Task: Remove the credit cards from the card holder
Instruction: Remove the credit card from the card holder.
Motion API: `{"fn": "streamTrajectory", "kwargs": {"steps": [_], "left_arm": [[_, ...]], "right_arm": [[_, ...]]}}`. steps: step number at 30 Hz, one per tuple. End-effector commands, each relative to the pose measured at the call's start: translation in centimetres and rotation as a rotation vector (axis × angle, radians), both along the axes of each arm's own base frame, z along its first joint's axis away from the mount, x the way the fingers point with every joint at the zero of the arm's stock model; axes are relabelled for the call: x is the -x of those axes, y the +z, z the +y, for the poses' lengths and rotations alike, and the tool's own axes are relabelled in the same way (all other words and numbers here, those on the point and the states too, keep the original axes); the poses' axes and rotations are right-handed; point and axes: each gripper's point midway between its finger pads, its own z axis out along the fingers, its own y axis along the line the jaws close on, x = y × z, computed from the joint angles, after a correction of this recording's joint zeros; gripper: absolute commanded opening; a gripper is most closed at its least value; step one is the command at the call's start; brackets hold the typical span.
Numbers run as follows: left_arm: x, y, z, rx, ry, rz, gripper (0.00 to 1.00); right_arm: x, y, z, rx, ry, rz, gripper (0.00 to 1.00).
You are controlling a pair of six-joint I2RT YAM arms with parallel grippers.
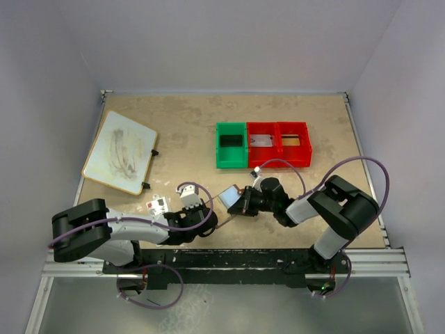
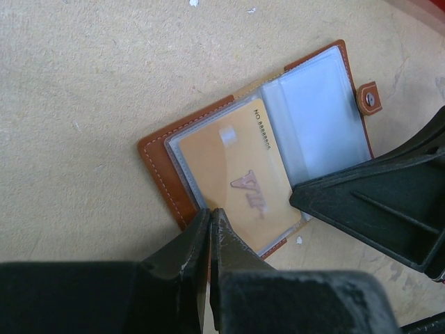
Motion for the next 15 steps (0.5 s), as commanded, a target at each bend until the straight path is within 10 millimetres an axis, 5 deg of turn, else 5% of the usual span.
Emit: {"fn": "streamTrajectory", "kwargs": {"steps": [1, 15], "left_arm": [[3.4, -4.0, 2.9, -0.167, -0.074, 0.158, 0.00], [3.4, -4.1, 3.3, -0.177, -0.069, 0.159, 0.00]], "right_arm": [[1.7, 0.5, 0.8, -0.002, 0.114, -0.009, 0.00], [-0.1, 0.0, -2.7, 0.022, -0.023, 0.013, 0.00]]}}
